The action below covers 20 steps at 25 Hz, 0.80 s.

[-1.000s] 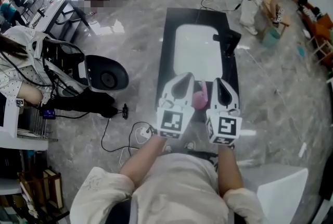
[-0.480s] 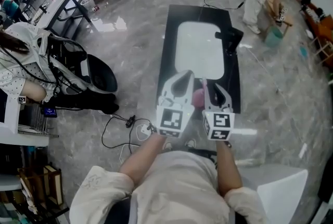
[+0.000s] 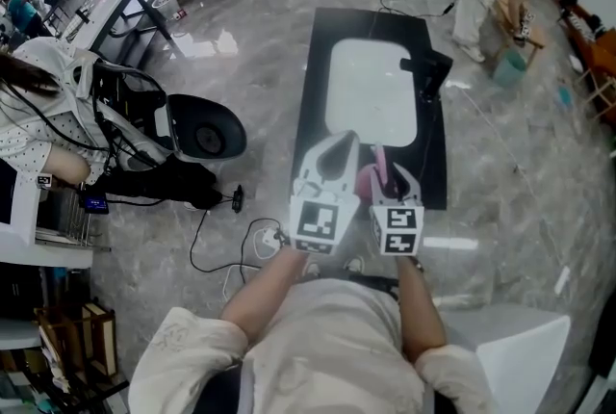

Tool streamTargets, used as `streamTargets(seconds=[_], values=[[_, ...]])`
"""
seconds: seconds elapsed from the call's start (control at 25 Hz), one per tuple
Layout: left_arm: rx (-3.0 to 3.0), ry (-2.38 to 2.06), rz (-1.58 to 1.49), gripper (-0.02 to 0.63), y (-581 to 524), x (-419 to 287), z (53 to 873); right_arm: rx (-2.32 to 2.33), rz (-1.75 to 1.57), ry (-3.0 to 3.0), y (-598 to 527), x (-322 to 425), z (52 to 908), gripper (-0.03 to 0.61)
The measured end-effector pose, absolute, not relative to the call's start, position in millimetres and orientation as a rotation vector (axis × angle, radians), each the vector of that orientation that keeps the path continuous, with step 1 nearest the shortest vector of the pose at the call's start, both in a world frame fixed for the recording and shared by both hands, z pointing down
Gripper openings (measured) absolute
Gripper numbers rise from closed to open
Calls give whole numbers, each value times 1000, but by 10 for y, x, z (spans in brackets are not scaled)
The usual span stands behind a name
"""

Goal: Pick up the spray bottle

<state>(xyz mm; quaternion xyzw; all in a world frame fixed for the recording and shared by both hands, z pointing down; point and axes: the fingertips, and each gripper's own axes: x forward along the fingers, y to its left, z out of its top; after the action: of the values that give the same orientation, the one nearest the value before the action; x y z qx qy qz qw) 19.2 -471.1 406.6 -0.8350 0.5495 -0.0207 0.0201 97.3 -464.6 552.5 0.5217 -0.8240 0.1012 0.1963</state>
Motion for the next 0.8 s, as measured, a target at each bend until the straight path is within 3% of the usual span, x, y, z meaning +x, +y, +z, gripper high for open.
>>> streamTargets(seconds=[0.48, 0.56, 0.8], values=[[-2612, 1740, -84, 2, -4660, 121, 4205, 1461, 314, -2289, -4596, 926, 5683, 130], [-2608, 1745, -84, 2, -4650, 93, 4200, 1468, 306, -2287, -4589, 915, 5672, 95], [-2605, 1754, -84, 2, -4590, 67, 4222, 1467, 292, -2285, -4535, 903, 5663, 89]])
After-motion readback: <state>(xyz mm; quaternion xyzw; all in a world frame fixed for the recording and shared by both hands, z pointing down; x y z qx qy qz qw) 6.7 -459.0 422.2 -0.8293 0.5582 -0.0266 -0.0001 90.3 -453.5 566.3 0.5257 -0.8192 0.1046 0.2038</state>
